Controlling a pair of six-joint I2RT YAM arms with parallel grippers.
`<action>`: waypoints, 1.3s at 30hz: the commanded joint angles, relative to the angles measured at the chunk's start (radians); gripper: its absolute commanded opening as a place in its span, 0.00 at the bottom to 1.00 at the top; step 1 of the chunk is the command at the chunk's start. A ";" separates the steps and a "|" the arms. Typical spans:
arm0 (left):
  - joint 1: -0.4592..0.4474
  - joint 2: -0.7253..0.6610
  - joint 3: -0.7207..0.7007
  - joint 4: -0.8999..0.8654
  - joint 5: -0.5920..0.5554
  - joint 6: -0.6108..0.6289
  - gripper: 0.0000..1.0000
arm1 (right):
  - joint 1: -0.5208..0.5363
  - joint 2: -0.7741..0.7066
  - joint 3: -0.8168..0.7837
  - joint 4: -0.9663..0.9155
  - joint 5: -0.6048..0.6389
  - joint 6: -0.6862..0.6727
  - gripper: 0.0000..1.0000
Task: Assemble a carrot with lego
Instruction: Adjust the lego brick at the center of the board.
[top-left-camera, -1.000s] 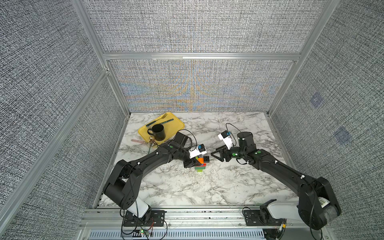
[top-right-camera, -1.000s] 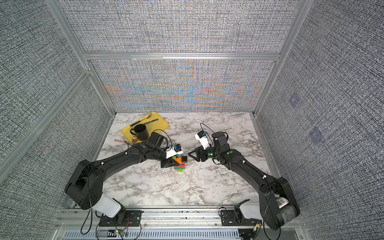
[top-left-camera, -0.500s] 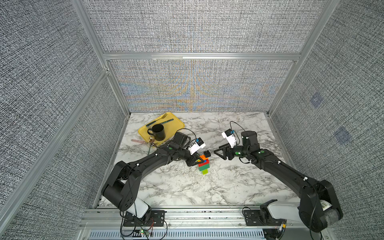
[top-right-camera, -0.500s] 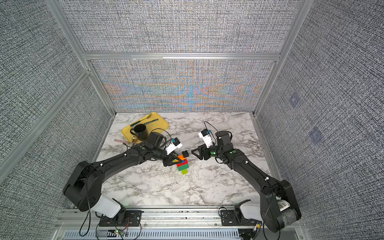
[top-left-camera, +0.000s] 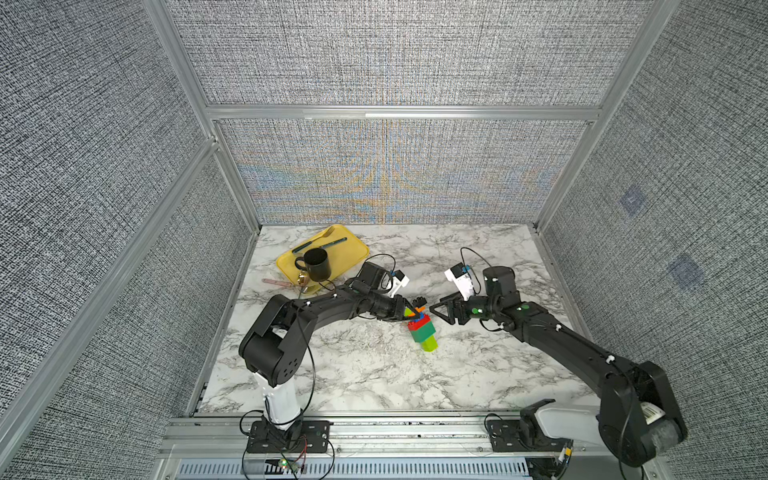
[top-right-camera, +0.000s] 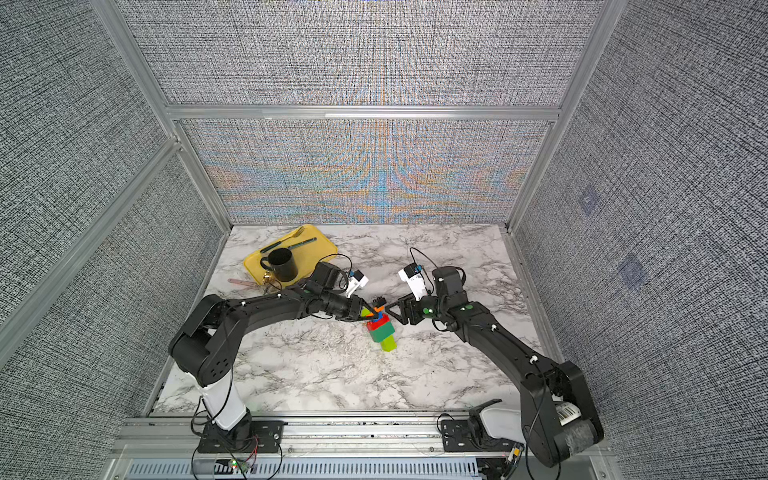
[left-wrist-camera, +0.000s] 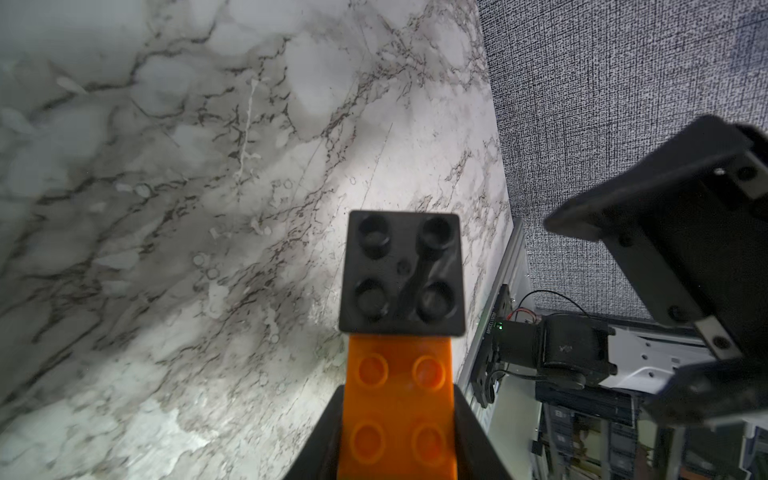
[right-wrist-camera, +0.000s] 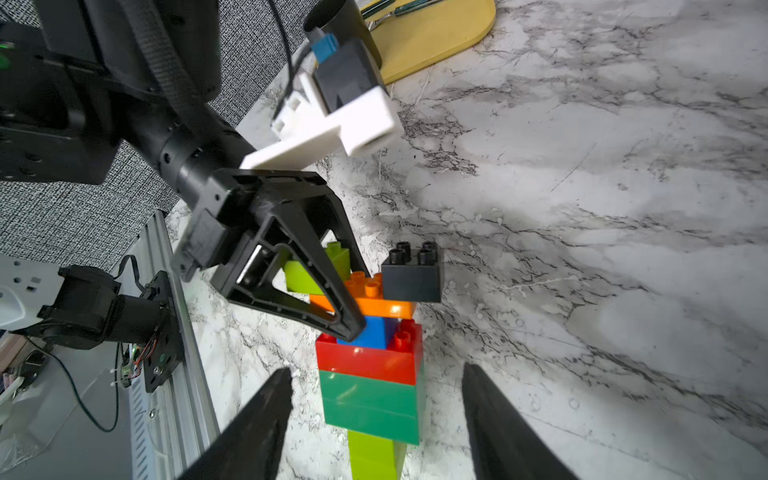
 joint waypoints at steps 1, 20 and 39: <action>0.008 0.046 0.013 0.046 0.063 -0.112 0.31 | 0.001 -0.008 -0.005 0.004 -0.009 0.006 0.66; 0.066 0.237 0.002 0.182 0.170 -0.249 0.59 | 0.001 -0.012 -0.034 0.016 -0.010 0.012 0.66; 0.164 -0.102 0.062 -0.473 -0.401 0.277 0.74 | -0.030 -0.013 -0.003 0.072 0.341 0.077 0.68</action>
